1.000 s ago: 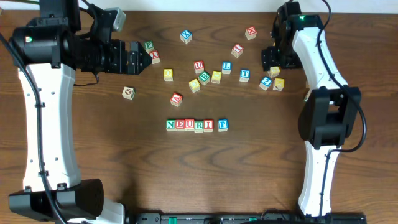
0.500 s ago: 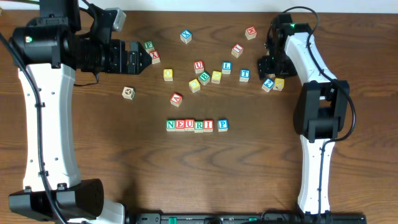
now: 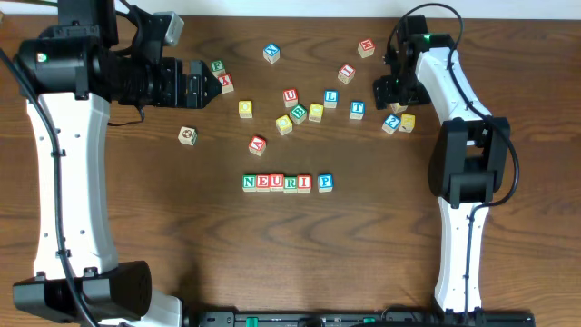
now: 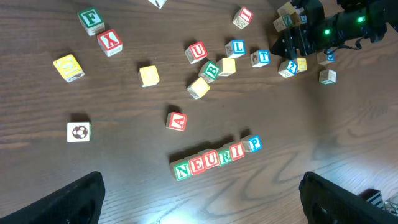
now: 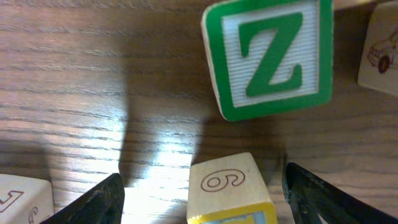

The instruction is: Spell out NEURIPS

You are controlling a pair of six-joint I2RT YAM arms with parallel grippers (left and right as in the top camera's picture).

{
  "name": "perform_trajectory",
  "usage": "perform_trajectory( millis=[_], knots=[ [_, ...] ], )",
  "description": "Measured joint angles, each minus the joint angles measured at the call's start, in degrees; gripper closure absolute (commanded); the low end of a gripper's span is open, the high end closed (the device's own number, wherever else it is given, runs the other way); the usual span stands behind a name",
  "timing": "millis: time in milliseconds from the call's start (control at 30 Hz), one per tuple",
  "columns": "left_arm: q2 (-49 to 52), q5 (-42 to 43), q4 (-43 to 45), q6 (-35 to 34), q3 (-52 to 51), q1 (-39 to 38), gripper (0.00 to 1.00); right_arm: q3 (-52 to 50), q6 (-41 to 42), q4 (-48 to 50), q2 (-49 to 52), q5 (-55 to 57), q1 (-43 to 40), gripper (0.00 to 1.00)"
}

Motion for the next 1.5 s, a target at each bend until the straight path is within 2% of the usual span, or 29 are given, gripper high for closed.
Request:
perform_trajectory(
  millis=[300,600,967,1500],
  knots=[
    [0.0,0.0,0.0,0.0,0.0,0.0,0.02,0.0,-0.9,0.0,0.0,-0.2,0.0,0.62],
    [0.0,0.0,0.0,0.0,0.0,0.0,0.02,0.0,-1.0,0.0,0.0,-0.2,0.0,0.73],
    [0.0,0.0,0.0,0.0,0.0,0.0,0.02,0.0,-1.0,-0.6,0.0,-0.2,0.0,0.76],
    [0.0,0.0,0.0,0.0,0.0,0.0,0.02,0.0,-1.0,-2.5,-3.5,-0.4,0.1,0.75]
  ],
)
